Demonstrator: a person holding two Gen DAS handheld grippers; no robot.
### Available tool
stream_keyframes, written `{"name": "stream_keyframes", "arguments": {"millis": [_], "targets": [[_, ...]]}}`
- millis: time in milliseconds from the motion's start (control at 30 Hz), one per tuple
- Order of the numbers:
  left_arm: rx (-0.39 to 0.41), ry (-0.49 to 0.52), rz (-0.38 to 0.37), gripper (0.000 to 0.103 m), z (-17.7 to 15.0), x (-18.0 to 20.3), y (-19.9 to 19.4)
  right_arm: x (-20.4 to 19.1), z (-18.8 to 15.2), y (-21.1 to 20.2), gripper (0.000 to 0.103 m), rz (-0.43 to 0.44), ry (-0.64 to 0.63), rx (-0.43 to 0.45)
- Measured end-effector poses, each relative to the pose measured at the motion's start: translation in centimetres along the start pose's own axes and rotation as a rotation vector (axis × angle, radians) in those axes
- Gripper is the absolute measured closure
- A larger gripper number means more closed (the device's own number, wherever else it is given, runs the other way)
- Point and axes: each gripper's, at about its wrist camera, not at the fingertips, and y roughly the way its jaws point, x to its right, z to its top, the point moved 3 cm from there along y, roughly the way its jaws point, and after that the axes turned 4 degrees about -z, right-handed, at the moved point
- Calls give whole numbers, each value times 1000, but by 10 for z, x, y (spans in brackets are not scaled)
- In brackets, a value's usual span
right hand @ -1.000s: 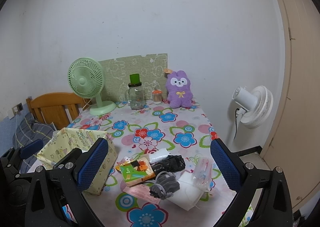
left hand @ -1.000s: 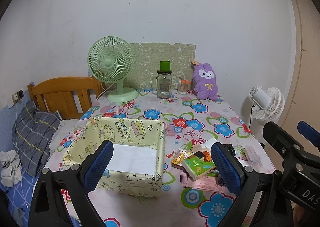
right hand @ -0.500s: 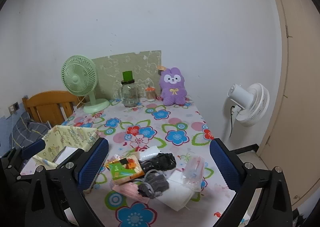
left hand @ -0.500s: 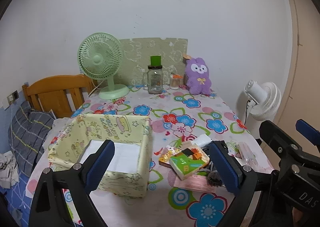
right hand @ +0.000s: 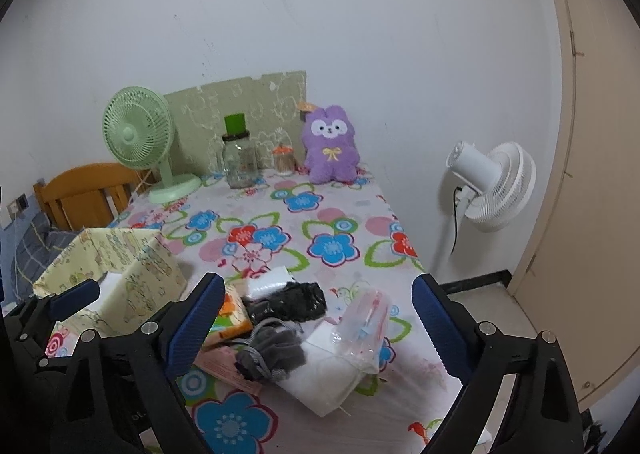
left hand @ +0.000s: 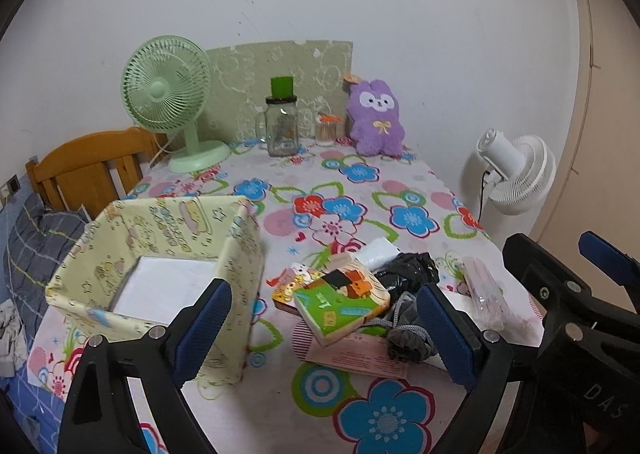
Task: Organize soft objects
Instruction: 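Move the left tool toward the green package while the right tool approaches the clear plastic bag, then grasp the green package with the left tool while the right tool grasps the clear plastic bag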
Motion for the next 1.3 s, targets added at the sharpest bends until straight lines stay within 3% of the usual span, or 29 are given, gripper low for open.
{"name": "stream_keyframes", "arguments": {"millis": [1067, 1300], "targets": [[-191, 34, 52, 9, -18, 14, 89, 22, -36, 102, 17, 22, 54, -255], [-201, 42, 61, 12, -21, 14, 98, 25, -43, 116, 25, 33, 82, -303]]}}
